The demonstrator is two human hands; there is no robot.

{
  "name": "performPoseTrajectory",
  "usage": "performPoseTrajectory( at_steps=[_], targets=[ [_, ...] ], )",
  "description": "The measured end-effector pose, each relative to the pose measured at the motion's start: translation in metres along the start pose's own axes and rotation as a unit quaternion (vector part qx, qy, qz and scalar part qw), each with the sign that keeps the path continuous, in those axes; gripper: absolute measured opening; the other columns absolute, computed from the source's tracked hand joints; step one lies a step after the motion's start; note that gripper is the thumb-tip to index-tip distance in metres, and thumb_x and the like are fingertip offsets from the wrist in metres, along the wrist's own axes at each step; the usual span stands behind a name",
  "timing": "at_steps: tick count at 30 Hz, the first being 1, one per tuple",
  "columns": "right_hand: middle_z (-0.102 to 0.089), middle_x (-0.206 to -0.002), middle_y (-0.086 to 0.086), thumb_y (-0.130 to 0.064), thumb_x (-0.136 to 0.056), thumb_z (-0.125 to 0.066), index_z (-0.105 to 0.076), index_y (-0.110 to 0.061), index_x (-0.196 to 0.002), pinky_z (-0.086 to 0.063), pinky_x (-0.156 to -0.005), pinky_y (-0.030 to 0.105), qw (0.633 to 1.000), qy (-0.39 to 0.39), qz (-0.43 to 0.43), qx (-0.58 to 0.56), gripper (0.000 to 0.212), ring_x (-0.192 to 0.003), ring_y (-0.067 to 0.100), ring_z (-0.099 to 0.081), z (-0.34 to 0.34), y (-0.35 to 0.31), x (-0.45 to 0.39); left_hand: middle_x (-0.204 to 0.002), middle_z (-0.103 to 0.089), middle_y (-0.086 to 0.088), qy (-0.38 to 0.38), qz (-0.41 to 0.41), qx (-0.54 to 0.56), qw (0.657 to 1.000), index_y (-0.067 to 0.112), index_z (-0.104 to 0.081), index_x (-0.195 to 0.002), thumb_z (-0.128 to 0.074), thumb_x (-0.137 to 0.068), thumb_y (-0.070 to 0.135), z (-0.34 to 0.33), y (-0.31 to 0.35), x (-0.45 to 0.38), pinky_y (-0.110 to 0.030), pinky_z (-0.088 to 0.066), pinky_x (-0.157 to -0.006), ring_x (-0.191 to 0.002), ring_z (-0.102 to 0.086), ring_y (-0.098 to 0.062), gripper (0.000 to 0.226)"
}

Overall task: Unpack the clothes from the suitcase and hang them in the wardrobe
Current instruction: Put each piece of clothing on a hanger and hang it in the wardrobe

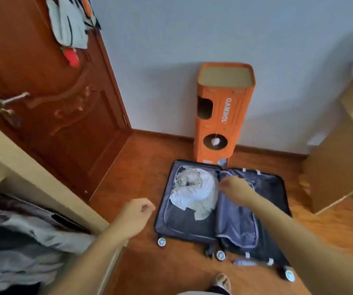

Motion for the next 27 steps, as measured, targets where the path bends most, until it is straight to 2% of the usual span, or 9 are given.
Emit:
performPoseTrajectory(
  at_steps=[4, 7, 9, 12, 14, 20, 22, 25, 27],
  targets=[
    [-0.067, -0.098, 0.008, -0.017, -0.1, -0.048, -0.058, -0.018, -0.082, -0.046, -0.076, 0.031, 0.982, -0.069, -0.161, -0.078, 0.021, -0.084, 0.024, -0.056, -0.047, 0.136, 0.014, -0.083, -0.075, 0.005, -0.084, 0.113, 0.084, 0.986, 0.023, -0.074, -0.087, -0.062, -0.098, 0.013, -0.096, -0.022, -0.038, -0.02, -0.052, -0.069, -0.076, -0.069, -0.008, 0.019],
    [-0.062, -0.075, -0.004, -0.014, -0.094, -0.058, -0.063, -0.03, -0.066, -0.05, -0.079, 0.032, 0.961, -0.093, -0.222, -0.133, 0.033, -0.078, 0.021, -0.057, -0.063, 0.194, 0.007, -0.08, -0.074, -0.002, -0.108, 0.181, 0.12, 0.97, 0.013, -0.074, -0.087, -0.056, -0.099, 0.003, -0.136, -0.031, -0.06, -0.017, -0.046, -0.054, -0.065, -0.064, -0.013, 0.023],
    [-0.062, -0.061, -0.001, -0.013, -0.089, -0.061, -0.069, -0.025, -0.059, -0.05, -0.071, 0.035, 0.949, -0.084, -0.253, -0.166, 0.034, -0.07, 0.023, -0.056, -0.071, 0.223, -0.006, -0.077, -0.071, -0.01, -0.114, 0.209, 0.133, 0.962, 0.01, -0.073, -0.085, -0.053, -0.099, 0.0, -0.156, -0.034, -0.079, -0.018, -0.044, -0.05, -0.06, -0.06, -0.015, 0.027],
    [-0.068, -0.065, 0.008, -0.023, -0.091, -0.062, -0.073, -0.011, -0.074, -0.048, -0.058, 0.034, 0.92, -0.049, -0.306, -0.238, 0.023, -0.06, 0.025, -0.059, -0.086, 0.251, -0.031, -0.076, -0.073, -0.013, -0.127, 0.218, 0.137, 0.958, 0.025, -0.075, -0.075, -0.055, -0.092, 0.015, -0.186, -0.036, -0.126, -0.029, -0.046, -0.063, -0.064, -0.066, -0.022, 0.028],
    [-0.068, -0.064, 0.007, -0.016, -0.09, -0.062, -0.073, -0.008, -0.075, -0.047, -0.057, 0.035, 0.903, -0.046, -0.327, -0.276, 0.021, -0.058, 0.022, -0.058, -0.106, 0.261, -0.052, -0.078, -0.075, -0.009, -0.161, 0.209, 0.128, 0.956, 0.025, -0.074, -0.075, -0.053, -0.083, 0.023, -0.212, -0.037, -0.162, -0.033, -0.048, -0.07, -0.074, -0.07, -0.026, 0.023],
    [-0.068, -0.065, 0.007, -0.001, -0.092, -0.056, -0.071, -0.005, -0.08, -0.043, -0.057, 0.037, 0.846, -0.075, -0.396, -0.348, 0.019, -0.058, 0.024, -0.061, -0.213, 0.284, -0.131, -0.095, -0.072, 0.008, -0.251, 0.151, 0.08, 0.953, 0.03, -0.068, -0.094, -0.053, -0.095, 0.013, -0.306, -0.06, -0.296, -0.03, -0.055, -0.082, -0.089, -0.068, -0.01, 0.023],
    [-0.067, -0.064, 0.01, -0.004, -0.092, -0.057, -0.069, -0.007, -0.074, -0.048, -0.059, 0.041, 0.853, -0.097, -0.387, -0.337, 0.022, -0.06, 0.023, -0.061, -0.259, 0.291, -0.175, -0.105, -0.071, 0.007, -0.257, 0.144, 0.059, 0.954, 0.031, -0.067, -0.103, -0.05, -0.096, 0.016, -0.341, -0.088, -0.351, -0.034, -0.055, -0.088, -0.096, -0.067, -0.014, 0.024],
    [-0.066, -0.069, 0.009, -0.005, -0.092, -0.056, -0.068, -0.009, -0.081, -0.052, -0.054, 0.029, 0.859, -0.136, -0.371, -0.326, 0.016, -0.059, 0.018, -0.061, -0.328, 0.295, -0.252, -0.111, -0.066, 0.005, -0.251, 0.141, 0.029, 0.957, 0.029, -0.063, -0.115, -0.045, -0.101, 0.019, -0.38, -0.131, -0.431, -0.032, -0.052, -0.087, -0.1, -0.064, -0.017, 0.025],
    [-0.069, -0.079, 0.006, -0.011, -0.091, -0.056, -0.067, -0.017, -0.084, -0.058, -0.065, 0.036, 0.874, -0.154, -0.341, -0.309, 0.014, -0.069, 0.022, -0.067, -0.372, 0.3, -0.313, -0.116, -0.064, 0.001, -0.238, 0.148, 0.032, 0.96, 0.027, -0.061, -0.117, -0.044, -0.102, 0.019, -0.4, -0.16, -0.473, -0.034, -0.051, -0.09, -0.104, -0.064, -0.02, 0.024]
  ],
)
Point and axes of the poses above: each hand's wrist, its own x-axis away from the middle knuckle, its own z-axis out of the back of the hand, y = z × x, the point moved 9 cm from there along -x, towards the middle knuckle
